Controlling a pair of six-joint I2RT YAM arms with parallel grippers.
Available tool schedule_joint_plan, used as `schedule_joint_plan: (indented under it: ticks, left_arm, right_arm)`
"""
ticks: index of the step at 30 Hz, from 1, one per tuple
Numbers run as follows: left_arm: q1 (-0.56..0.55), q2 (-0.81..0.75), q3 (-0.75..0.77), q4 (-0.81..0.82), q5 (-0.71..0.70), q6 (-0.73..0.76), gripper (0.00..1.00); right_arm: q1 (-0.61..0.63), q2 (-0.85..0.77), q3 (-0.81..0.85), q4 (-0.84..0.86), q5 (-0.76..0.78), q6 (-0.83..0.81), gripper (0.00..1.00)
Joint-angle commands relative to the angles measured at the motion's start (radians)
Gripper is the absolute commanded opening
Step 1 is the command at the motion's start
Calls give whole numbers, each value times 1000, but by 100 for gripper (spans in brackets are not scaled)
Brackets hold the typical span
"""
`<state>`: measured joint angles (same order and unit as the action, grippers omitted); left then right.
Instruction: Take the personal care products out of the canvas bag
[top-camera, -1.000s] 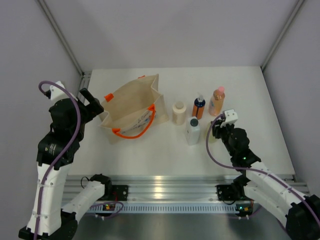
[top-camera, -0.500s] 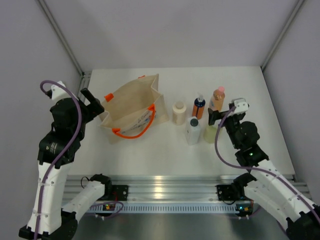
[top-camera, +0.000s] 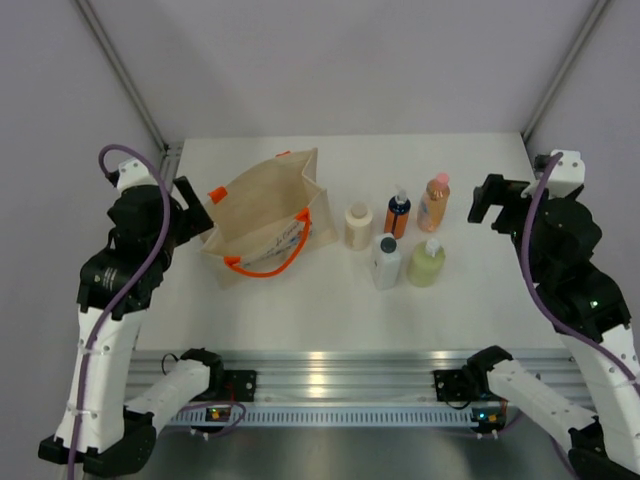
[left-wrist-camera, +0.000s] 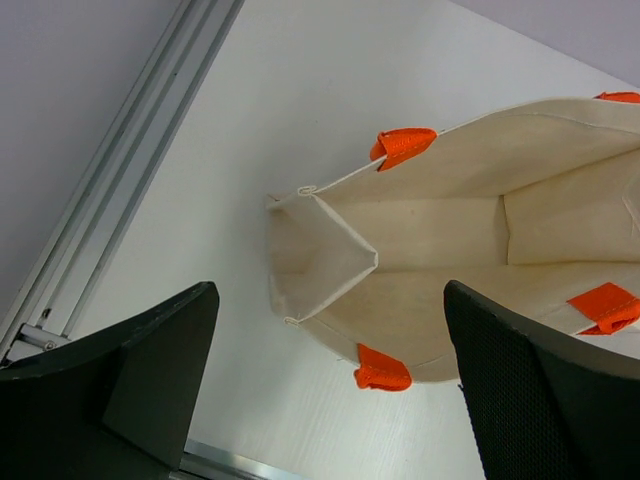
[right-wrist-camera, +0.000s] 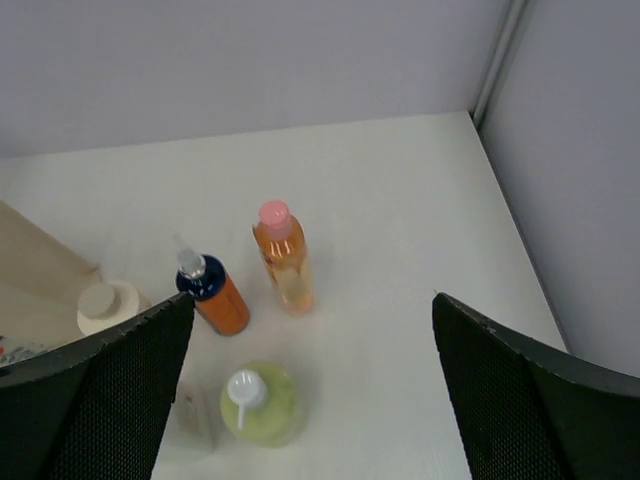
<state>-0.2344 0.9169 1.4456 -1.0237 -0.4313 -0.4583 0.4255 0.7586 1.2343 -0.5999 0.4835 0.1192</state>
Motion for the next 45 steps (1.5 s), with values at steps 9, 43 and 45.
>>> schedule_joint_plan:
  ticks: [9, 43, 45]
  left_arm:
    - [0, -139, 133, -176, 54, 56, 98]
    - [-8, -263, 18, -266, 115, 49, 98]
    - [-8, -265, 19, -266, 112, 49, 98]
  right_arm:
    - [-33, -74, 281, -616, 33, 79, 99]
    - [-33, -200, 154, -592, 26, 88, 99]
    - [-33, -199, 149, -581, 24, 89, 99]
